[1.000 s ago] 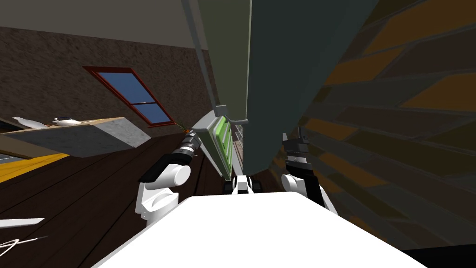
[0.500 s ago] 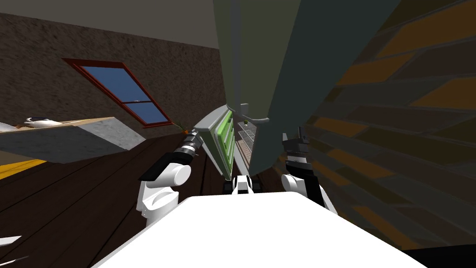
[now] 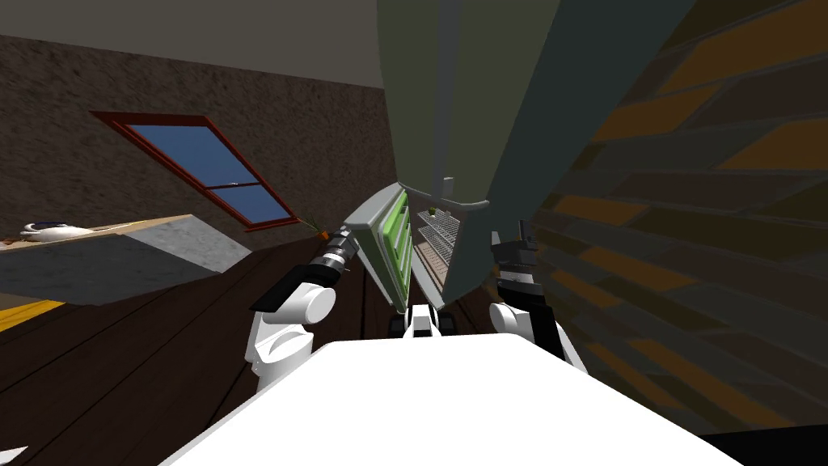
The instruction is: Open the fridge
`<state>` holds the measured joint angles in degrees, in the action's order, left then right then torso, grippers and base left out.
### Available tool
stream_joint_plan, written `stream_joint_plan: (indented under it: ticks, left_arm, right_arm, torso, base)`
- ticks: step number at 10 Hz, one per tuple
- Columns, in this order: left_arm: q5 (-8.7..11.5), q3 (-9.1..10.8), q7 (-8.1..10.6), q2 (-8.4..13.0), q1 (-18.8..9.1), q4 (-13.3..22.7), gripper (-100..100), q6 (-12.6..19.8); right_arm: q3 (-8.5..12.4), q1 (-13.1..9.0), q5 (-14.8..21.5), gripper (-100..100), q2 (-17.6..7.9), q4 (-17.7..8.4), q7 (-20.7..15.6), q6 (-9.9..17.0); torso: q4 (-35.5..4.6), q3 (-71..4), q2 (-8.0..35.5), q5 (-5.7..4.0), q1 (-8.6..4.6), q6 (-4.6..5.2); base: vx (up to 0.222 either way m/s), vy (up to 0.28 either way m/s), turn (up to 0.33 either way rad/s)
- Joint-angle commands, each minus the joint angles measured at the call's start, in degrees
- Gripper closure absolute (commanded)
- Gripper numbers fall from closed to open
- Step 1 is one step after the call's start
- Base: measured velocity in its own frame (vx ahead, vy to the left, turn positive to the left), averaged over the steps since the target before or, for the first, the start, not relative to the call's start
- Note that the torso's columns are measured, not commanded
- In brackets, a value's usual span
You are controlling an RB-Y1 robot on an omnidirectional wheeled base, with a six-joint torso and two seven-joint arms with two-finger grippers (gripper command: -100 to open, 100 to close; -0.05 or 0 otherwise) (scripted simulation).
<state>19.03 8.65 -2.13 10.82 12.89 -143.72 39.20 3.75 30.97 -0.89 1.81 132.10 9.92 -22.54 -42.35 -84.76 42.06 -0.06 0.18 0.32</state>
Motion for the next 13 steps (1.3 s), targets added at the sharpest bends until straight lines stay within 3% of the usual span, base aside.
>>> stream_joint_plan:
  ticks: [1, 13]
  left_arm:
    - [1.4, -1.32, -0.27, 1.0, -0.9, 0.3, 100, -0.5]
    - [5.3, -5.78, -1.05, 4.2, -3.9, 2.1, 100, -0.8]
  right_arm:
    - [0.0, 0.0, 0.0, 0, 0.0, 0.0, 0.0, 0.0]
    - [0.0, 0.0, 0.0, 0, 0.0, 0.0, 0.0, 0.0]
  torso:
    - [0.0, 0.1, 0.1, 0.0, -0.27, -0.15]
    - [0.3, 0.5, 0.5, -0.24, -1.67, 0.49]
  base:
    - [0.017, 0.317, -0.111]
    - [0.04, 0.278, -0.097]
